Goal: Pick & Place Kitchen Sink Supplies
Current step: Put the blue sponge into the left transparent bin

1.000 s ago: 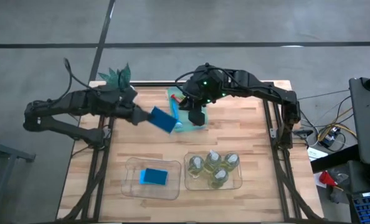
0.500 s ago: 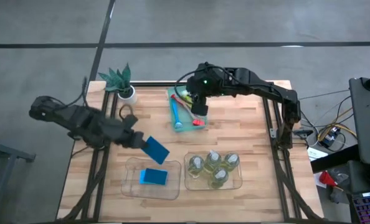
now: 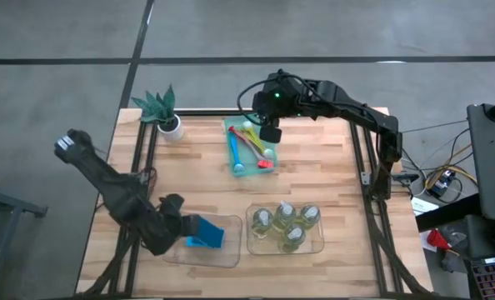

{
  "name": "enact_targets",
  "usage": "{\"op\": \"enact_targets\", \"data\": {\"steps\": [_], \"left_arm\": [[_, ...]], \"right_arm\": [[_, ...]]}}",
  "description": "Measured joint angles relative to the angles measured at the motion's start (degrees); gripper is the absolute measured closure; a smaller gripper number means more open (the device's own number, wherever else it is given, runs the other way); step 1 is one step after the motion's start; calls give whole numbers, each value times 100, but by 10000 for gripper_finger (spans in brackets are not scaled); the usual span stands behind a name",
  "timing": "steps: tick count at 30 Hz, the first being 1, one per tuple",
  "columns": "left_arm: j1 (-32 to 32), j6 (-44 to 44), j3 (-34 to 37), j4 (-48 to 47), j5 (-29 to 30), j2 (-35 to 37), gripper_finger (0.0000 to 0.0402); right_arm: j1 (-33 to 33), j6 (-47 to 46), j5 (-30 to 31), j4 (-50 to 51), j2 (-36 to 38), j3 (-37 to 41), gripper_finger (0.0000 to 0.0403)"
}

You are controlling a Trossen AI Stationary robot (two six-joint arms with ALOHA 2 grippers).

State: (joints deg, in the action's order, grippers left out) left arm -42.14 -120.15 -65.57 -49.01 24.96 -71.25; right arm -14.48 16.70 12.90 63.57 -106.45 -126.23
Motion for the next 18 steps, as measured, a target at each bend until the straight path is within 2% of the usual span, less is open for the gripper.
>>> {"op": "enact_targets", "data": {"steps": [6, 14, 18], "left_arm": [[5, 58, 225, -43, 320, -436, 382], [1, -65, 753, 626, 57, -692, 373], [3, -296, 912, 600, -26, -646, 371]], "right_arm": [[-7, 176, -4, -4, 4, 0, 257], [-7, 197, 5, 3, 9, 0, 271], [-7, 191, 16, 2, 9, 0, 276]]}}
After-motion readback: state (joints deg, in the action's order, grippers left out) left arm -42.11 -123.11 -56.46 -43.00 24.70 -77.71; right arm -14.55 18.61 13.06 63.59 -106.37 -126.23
